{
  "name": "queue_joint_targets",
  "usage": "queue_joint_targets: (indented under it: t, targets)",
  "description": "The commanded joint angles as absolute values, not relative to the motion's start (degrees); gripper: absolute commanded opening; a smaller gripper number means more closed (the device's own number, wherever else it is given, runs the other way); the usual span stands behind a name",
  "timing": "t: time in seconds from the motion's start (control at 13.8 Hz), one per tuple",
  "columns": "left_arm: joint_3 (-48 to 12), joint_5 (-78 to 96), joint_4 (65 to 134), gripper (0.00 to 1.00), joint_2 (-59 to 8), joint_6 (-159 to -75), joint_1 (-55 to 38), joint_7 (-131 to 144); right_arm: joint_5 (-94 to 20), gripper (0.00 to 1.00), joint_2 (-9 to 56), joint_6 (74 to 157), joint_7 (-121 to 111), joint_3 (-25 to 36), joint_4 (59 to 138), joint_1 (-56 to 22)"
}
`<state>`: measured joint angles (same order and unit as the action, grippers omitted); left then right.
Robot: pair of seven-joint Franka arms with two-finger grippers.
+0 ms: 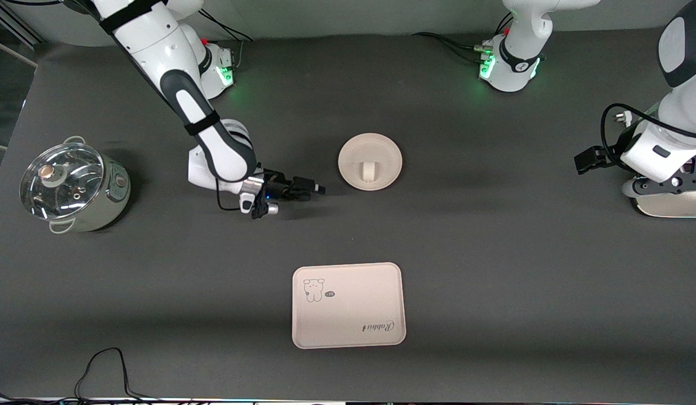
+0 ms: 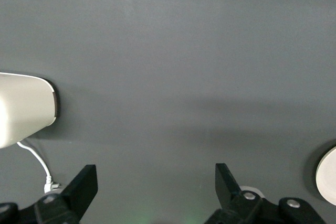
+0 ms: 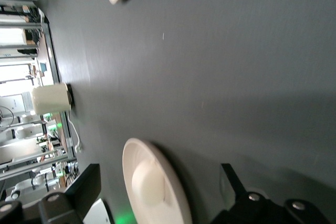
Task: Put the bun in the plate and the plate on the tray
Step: 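Grasp the plate rim with the right gripper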
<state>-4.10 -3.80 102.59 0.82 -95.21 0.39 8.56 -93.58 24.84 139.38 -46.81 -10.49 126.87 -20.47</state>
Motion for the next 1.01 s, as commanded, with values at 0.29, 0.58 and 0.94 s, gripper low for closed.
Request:
queue_joint_targets:
  t: [0.29,0.58,0.94]
  targets:
    - [-5.62,-2.99,99.67,1.00,0.70,-93.51,6.75,4.50,-95.36,1.00,19.77,163.80,-39.46,-27.93,133.07,-20.74]
    - [-5.36,-1.05,99.41,1.00,0.26,-92.29,6.94,4.57,-96.77,1.00,22.75,174.35,-38.23,-35.06,131.93,-20.92]
    - [-5.54,-1.14,98.44,1.00,0.53,-90.53,6.59,3.87,-96.77,0.92,30.83,185.86,-38.50,-39.45,125.52,-21.36]
